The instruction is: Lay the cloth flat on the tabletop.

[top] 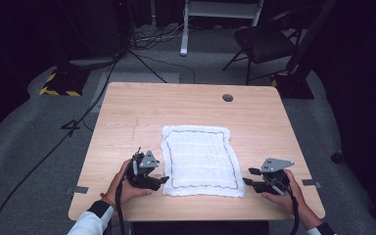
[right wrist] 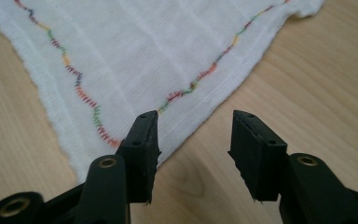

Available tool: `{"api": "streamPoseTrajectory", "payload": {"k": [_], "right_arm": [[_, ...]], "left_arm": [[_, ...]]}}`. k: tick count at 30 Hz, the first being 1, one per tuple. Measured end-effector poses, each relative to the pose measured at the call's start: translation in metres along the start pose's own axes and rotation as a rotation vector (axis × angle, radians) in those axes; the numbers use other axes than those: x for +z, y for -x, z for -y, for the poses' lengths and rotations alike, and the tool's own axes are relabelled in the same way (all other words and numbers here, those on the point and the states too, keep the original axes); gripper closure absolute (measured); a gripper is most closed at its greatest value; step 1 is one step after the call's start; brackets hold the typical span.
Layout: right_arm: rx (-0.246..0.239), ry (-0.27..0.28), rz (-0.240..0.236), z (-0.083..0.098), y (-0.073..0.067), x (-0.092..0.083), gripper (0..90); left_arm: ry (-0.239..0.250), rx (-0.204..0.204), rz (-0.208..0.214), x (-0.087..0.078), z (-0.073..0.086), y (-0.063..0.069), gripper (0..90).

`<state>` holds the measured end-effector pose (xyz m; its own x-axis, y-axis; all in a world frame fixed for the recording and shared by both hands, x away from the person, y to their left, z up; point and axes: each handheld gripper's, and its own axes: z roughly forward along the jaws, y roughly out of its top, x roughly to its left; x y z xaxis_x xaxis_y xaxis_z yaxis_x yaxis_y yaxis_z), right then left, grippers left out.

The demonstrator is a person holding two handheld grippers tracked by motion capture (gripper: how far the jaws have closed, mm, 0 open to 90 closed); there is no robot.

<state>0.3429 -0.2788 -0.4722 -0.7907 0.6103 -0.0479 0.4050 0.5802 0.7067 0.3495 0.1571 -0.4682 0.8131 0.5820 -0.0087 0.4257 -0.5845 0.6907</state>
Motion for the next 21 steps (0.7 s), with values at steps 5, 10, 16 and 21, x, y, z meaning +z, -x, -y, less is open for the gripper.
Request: {"api": "streamPoseTrajectory", "payload": {"k": [5, 10, 16, 21], "right_arm": [[0.006, 0.022, 0.038, -0.010, 0.013, 0.005, 49.7], [0.006, 0.015, 0.078, -0.028, 0.031, 0.023, 48.7], [-0.010, 0.003, 0.107, -0.059, 0.044, 0.054, 50.0], [0.013, -0.002, 0.111, -0.077, 0.050, 0.079, 50.3]], "left_arm": [[0.018, -0.027, -0.033, 0.009, -0.009, -0.015, 24.4], [0.022, -0.064, -0.069, 0.024, -0.022, -0.033, 22.5], [0.015, -0.062, -0.172, 0.045, -0.037, -0.051, 23.4], [-0.013, -0.062, -0.205, 0.063, -0.050, -0.064, 24.4]]}}
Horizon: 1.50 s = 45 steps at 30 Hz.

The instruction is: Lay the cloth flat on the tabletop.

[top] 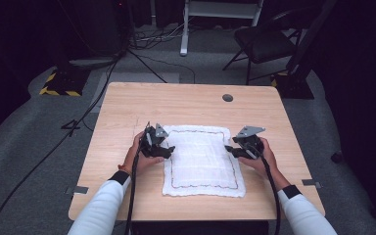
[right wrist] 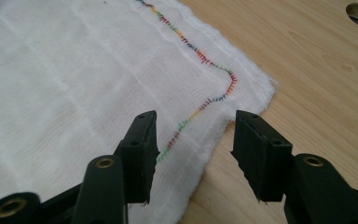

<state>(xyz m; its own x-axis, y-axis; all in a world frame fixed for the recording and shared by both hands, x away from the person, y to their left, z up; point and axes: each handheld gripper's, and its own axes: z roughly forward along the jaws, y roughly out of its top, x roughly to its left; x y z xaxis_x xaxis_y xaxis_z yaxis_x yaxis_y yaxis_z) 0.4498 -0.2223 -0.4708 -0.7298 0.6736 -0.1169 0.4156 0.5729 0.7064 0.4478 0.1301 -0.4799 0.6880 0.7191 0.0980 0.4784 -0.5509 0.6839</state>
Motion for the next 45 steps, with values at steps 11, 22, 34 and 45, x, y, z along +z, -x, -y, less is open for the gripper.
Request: {"api": "streamPoseTrajectory", "payload": {"k": [11, 22, 34, 45], "right_arm": [[0.064, -0.080, 0.108, 0.004, 0.017, 0.021, 53.0], [0.079, -0.093, 0.126, 0.007, 0.023, 0.018, 51.1], [0.128, -0.026, 0.132, 0.008, 0.033, 0.015, 53.2], [0.149, 0.028, 0.068, 0.013, 0.039, -0.006, 48.5]], "left_arm": [[-0.003, -0.066, -0.029, 0.019, -0.009, -0.028, 36.5], [-0.008, -0.144, -0.036, 0.028, -0.010, -0.048, 35.8], [-0.026, -0.150, 0.013, 0.053, -0.025, -0.046, 23.4], [-0.005, -0.138, 0.067, 0.052, -0.023, -0.046, 35.6]]}}
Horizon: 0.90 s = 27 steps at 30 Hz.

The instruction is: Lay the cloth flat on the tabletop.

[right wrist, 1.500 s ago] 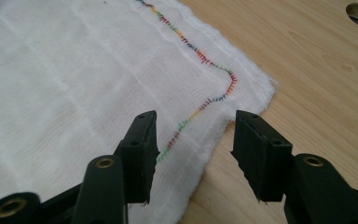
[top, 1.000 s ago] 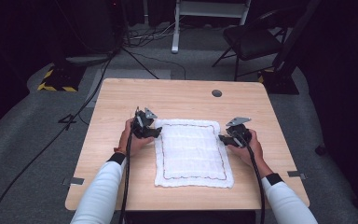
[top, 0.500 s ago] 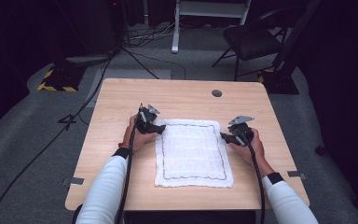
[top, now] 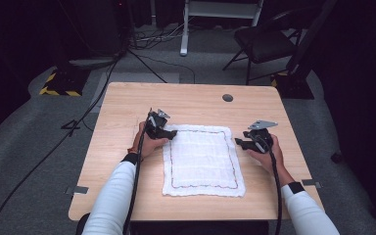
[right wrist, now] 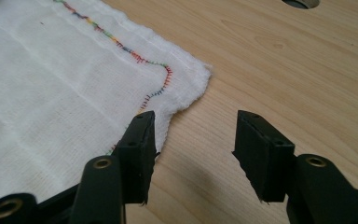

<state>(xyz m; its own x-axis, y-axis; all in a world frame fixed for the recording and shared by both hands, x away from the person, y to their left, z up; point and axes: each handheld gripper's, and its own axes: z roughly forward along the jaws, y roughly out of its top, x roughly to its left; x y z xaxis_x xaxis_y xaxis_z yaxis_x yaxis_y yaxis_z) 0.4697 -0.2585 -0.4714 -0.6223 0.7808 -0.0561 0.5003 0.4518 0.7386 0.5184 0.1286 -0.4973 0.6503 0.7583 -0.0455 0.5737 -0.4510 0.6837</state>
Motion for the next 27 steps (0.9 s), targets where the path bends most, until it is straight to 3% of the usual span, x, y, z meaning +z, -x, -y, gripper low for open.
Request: {"api": "streamPoseTrajectory", "payload": {"k": [2, 5, 8, 12, 15, 27], "right_arm": [[0.007, 0.016, -0.023, 0.003, 0.004, -0.006, 47.7], [0.004, 0.015, -0.036, 0.007, 0.009, -0.014, 47.0], [0.019, 0.013, -0.030, 0.012, 0.015, -0.020, 47.4], [-0.008, 0.001, -0.005, 0.020, 0.017, -0.026, 47.3], [-0.021, -0.020, -0.002, 0.024, 0.017, -0.028, 46.4], [0.000, -0.014, 0.008, 0.028, 0.024, -0.034, 46.3]], "left_arm": [[0.007, 0.001, 0.005, -0.001, 0.001, 0.001, 40.4], [0.009, 0.009, 0.035, -0.002, 0.001, 0.001, 54.7], [0.018, -0.003, 0.070, -0.004, 0.003, -0.001, 67.8], [0.020, 0.009, 0.079, -0.005, 0.005, 0.001, 77.7], [0.018, 0.019, 0.076, -0.006, 0.005, 0.004, 80.2], [0.025, 0.054, 0.072, -0.010, 0.002, 0.007, 82.1]]}}
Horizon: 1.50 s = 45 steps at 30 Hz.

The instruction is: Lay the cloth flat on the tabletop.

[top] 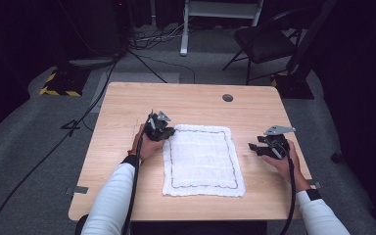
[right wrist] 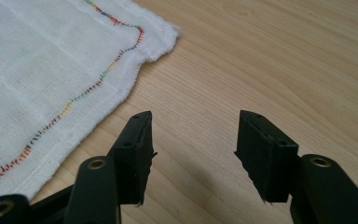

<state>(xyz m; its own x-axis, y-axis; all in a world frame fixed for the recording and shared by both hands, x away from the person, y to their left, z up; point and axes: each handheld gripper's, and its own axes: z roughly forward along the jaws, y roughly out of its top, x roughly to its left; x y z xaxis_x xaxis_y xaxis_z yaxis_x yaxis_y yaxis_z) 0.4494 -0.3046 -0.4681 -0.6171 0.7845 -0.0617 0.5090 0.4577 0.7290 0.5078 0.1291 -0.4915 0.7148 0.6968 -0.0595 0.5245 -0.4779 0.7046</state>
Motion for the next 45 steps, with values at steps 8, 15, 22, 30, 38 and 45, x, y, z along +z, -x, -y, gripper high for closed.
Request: {"api": "streamPoseTrajectory", "payload": {"k": [8, 15, 22, 30, 38, 45], "right_arm": [[-0.007, 0.000, -0.002, 0.000, -0.001, -0.002, 46.4], [0.001, 0.013, 0.005, 0.001, 0.001, -0.005, 46.5], [-0.001, 0.012, 0.004, 0.001, 0.000, -0.006, 46.6], [-0.009, 0.005, -0.001, 0.000, -0.002, -0.004, 46.5], [-0.013, 0.012, -0.002, 0.000, -0.002, -0.004, 46.6], [-0.020, 0.011, -0.004, -0.001, -0.004, -0.002, 46.7]], "left_arm": [[0.030, 0.015, 0.005, -0.006, -0.004, 0.003, 82.8], [0.048, 0.021, 0.011, -0.010, -0.008, 0.008, 82.9], [0.084, 0.074, 0.047, -0.020, -0.016, 0.025, 83.1], [0.095, 0.103, 0.061, -0.024, -0.019, 0.037, 83.1], [0.094, 0.115, 0.058, -0.025, -0.020, 0.043, 83.1], [0.089, 0.136, 0.059, -0.025, -0.021, 0.050, 83.0]]}}
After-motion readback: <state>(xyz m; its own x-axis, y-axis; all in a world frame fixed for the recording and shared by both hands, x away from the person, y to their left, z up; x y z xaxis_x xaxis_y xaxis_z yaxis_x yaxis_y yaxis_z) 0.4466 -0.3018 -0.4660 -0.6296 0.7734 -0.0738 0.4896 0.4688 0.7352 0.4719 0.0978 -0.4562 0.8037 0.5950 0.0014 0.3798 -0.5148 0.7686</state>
